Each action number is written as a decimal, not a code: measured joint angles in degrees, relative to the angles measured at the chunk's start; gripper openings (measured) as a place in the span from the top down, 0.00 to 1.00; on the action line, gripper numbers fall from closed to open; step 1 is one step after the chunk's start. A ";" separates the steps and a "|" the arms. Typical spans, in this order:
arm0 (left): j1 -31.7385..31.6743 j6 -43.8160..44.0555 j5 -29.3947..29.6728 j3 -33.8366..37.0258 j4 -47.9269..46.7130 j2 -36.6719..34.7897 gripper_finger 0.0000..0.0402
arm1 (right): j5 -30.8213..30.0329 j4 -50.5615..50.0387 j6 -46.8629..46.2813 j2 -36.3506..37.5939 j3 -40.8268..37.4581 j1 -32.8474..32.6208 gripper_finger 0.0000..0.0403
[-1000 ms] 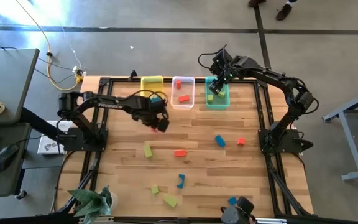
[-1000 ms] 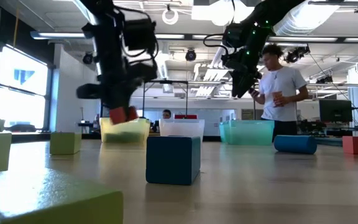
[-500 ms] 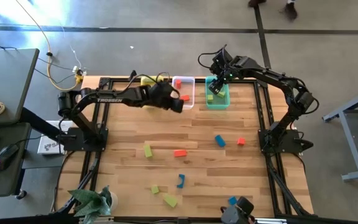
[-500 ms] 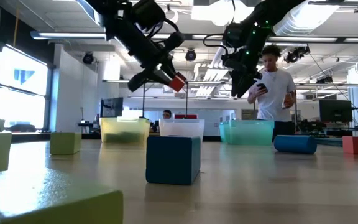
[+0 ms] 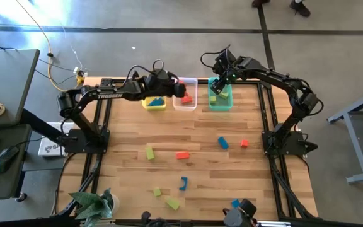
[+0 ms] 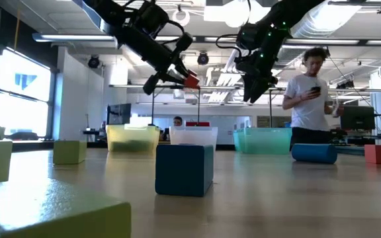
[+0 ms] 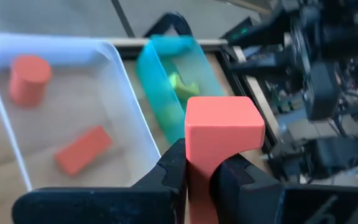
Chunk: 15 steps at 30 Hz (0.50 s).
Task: Sort & place blocks by color
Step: Put the orange block into the transparent bin
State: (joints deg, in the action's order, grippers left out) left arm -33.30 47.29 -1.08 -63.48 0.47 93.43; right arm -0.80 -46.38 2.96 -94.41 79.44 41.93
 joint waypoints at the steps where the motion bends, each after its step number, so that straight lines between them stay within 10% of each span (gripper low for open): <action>1: -0.58 -0.12 0.02 0.00 -0.02 0.00 0.93 | 0.00 0.08 0.02 0.00 0.00 0.00 0.51; 15: -3.86 -1.03 2.82 0.00 -0.19 5.24 0.94 | 0.00 1.63 -0.54 0.00 0.00 0.00 0.51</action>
State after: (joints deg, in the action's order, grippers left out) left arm -37.17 46.26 1.74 -63.48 0.27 98.67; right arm -0.80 -44.75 2.42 -94.41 79.44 41.93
